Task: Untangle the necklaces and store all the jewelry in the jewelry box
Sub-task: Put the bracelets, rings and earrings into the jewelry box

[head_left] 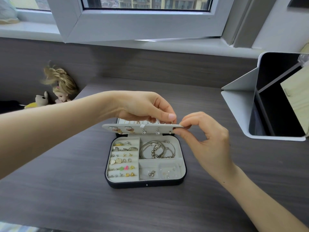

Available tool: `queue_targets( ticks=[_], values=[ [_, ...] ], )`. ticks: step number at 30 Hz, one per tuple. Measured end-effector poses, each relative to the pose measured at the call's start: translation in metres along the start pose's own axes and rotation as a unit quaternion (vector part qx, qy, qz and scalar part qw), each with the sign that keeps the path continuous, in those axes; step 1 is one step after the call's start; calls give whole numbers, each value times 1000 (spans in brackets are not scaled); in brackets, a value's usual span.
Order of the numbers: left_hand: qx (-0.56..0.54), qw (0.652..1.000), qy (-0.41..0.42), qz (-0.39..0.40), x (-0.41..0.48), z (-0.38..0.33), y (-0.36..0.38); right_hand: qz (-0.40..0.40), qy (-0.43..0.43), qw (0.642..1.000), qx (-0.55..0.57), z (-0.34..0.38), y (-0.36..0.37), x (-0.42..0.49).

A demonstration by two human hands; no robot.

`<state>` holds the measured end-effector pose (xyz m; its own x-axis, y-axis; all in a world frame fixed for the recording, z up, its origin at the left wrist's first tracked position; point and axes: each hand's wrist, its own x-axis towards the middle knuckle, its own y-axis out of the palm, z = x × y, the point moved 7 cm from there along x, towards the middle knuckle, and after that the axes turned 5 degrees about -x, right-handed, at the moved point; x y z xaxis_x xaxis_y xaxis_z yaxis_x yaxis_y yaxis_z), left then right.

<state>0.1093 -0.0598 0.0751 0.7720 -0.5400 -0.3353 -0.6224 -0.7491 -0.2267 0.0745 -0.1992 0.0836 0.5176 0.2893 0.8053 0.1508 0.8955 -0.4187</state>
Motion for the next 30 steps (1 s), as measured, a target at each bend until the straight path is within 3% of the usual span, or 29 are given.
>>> queue_targets(
  ticks=[14,22,30],
  values=[
    [-64,997,16,37,4,-4,0,0,-10,1000,1,2,-1,0],
    [-49,998,23,-36,3,-4,-3,5,-9,1000,6,2,0,0],
    [-15,999,1,-36,2,4,-7,2,-6,1000,2,1,0,0]
  ],
)
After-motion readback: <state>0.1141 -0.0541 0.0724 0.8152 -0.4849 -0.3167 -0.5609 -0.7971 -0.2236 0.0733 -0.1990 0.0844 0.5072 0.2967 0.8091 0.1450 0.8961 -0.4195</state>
